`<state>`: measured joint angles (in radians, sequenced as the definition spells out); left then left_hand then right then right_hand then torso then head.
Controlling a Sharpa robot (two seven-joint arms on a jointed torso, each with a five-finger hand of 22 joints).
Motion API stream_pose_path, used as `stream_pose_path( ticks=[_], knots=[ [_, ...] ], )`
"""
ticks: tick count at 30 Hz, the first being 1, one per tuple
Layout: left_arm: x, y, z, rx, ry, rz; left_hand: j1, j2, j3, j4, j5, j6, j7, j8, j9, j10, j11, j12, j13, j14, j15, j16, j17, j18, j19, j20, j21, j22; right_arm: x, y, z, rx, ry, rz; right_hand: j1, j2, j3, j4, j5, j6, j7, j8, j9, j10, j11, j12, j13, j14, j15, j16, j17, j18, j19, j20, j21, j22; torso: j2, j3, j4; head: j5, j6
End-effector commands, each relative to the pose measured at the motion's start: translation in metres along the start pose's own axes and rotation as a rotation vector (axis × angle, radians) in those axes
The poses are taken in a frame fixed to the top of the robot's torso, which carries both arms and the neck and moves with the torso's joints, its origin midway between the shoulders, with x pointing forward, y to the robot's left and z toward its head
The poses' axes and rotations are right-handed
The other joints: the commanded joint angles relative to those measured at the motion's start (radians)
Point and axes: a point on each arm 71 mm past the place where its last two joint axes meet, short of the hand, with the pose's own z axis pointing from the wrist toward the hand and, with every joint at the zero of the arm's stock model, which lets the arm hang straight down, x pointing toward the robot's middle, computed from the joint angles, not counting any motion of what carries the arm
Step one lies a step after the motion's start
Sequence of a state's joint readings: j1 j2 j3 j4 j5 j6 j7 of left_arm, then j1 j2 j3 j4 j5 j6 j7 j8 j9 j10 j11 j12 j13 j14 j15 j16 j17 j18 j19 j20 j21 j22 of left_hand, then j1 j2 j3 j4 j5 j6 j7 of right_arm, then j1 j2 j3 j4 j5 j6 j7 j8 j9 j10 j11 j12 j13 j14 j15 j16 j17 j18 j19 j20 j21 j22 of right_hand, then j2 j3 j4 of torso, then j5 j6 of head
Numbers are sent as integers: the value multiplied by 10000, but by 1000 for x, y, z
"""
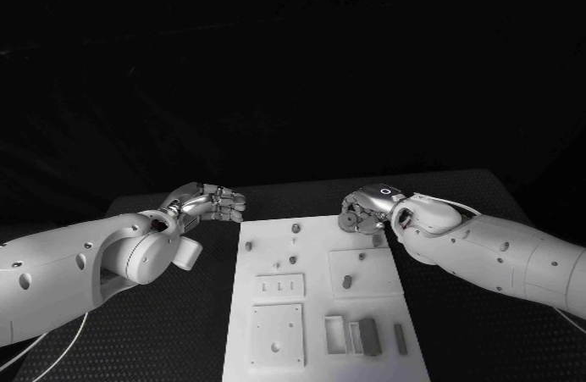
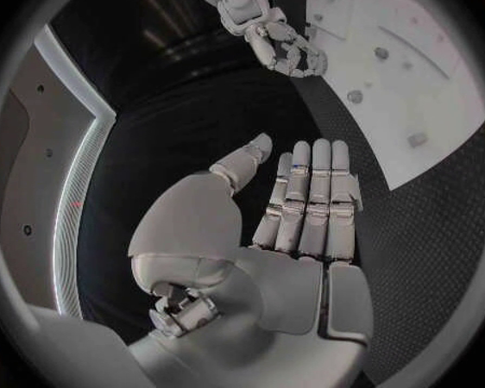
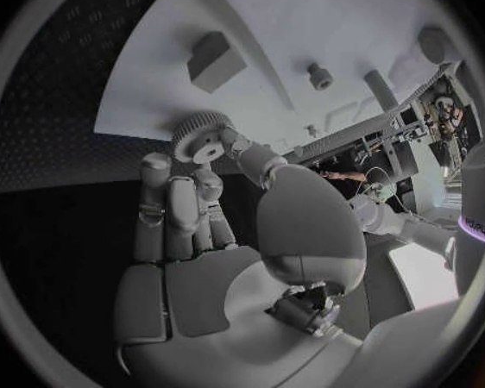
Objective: Assemble the parts on the task board
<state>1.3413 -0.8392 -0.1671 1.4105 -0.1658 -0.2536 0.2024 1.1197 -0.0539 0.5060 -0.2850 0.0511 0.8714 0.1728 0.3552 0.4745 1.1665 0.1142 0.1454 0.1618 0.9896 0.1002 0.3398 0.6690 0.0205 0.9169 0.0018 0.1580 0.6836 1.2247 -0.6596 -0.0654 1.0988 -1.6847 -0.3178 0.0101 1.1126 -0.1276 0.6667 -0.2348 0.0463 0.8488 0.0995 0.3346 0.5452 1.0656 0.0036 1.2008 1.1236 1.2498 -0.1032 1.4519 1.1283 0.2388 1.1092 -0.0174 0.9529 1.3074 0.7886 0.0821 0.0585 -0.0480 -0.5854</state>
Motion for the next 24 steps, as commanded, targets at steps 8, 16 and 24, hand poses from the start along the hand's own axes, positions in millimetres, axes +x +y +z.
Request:
stream_pose_path(
  ticks=[8,16,24],
  knots=[
    [2,-2,-1,100,75,15,-42,-47,-47,8,30,-76,-19,-51,-6,-9,66,-45,19,18,51,-75,23,-14,36,32,-64,13,-19,23,2,-661,-519,-666,-112,-98,38,-44,42,1472,60,-32,-14,30,-77,17,-28,9,-36,58,-46,230,46,-35,65,185,1,-1,-8,21,28],
    [2,-2,-1,105,75,14,-42,-49,-47,7,30,-77,-19,-52,-5,-9,66,-47,20,18,51,-79,27,-14,37,32,-66,14,-23,57,7,-1505,-617,-738,-129,-138,51,-31,42,1472,59,-45,-14,44,-79,8,-41,8,-39,57,-72,230,56,-38,63,181,-4,5,-7,97,26],
    [2,-2,0,102,69,17,-43,-53,-47,6,31,-79,-19,-52,-5,-9,67,-51,21,18,51,-83,31,-13,37,32,-68,16,-25,96,15,-2340,-686,-537,-153,-176,73,2,42,1456,63,-70,-19,56,-76,-4,-56,-8,-39,51,-118,230,65,-41,56,176,-3,-3,19,242,-10]
  ],
)
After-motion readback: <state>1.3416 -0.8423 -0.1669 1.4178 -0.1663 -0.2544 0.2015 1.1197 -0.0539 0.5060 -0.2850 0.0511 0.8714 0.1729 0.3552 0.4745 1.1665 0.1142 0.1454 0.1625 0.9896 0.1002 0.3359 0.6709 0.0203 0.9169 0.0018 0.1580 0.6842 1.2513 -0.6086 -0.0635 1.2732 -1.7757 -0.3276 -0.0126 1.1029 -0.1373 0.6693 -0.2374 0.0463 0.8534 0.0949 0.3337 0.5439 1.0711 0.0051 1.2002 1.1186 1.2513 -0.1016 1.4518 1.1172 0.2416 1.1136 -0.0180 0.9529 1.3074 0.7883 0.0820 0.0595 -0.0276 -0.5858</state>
